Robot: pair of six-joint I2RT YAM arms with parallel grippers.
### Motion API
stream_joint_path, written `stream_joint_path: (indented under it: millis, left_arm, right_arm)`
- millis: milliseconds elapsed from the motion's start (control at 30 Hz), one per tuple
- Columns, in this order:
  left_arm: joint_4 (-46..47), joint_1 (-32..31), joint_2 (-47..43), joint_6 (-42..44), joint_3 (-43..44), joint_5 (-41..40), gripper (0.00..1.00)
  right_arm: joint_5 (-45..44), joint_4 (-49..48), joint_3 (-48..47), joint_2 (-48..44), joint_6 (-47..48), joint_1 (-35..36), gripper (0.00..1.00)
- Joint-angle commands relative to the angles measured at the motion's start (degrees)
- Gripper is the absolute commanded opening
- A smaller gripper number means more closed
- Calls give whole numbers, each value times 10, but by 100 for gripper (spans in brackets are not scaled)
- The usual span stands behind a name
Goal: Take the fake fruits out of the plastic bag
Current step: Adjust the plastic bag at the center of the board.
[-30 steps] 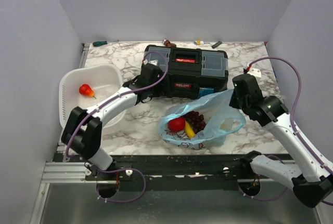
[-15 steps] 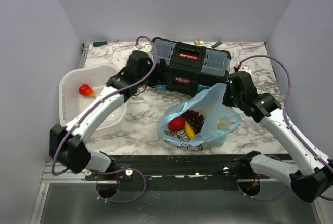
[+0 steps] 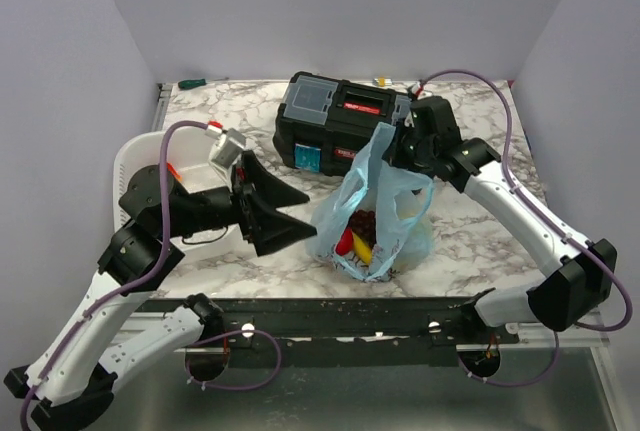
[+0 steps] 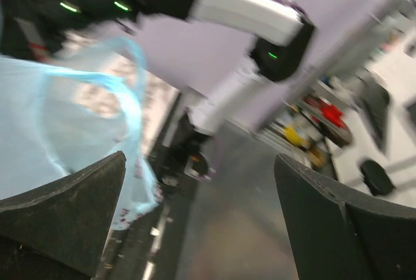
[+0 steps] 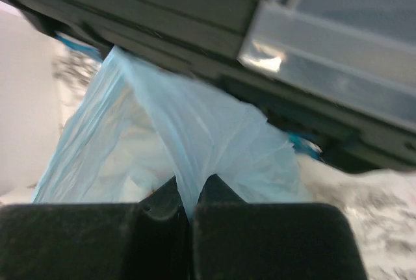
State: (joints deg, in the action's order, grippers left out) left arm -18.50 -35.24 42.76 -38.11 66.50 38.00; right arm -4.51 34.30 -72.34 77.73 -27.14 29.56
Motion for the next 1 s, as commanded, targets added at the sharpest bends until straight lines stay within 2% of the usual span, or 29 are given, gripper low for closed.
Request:
stream_joint_path:
  millis: [0,100,167,267,333,400,467,600,667,867,967]
  left_arm:
    - [29,-96,19,-32,-2,23,95]
    - [31,-131,51,-50,-2,-1,94]
    - [69,-144,62,-78,-17,1,94]
    - [130,-166,66,-105,-35,-4,94]
    - [126,-187,79,-92,-19,-13,94]
    - [74,-206,104,-49,22,-39,94]
    - [13,-225,135,6,65,-79,94]
    - [-55,-267,194,82,132,-145,94]
    - [-56,-283,219,95,149,-146,93]
    - [-76,-332,298,144,205,-159,89]
    - [-112,-351,337,168,223,-192,86]
  right_arm:
    - [76,-54,-85,44,-18,13,1]
    - [95,-62,-133,81,-30,30,1]
    - [103,-59,-161,96,-35,37,1]
    - [94,-57,-154,85,-33,39,1]
    - [72,-48,-128,65,-22,40,1]
    - [40,-21,-103,46,-8,39,5]
    - [2,3,-66,22,2,40,17]
    - [-29,46,2,-39,20,41,59]
    - [-19,57,32,-74,28,42,75]
    - [18,55,95,-142,37,45,92]
    - [-23,73,107,-162,43,45,95]
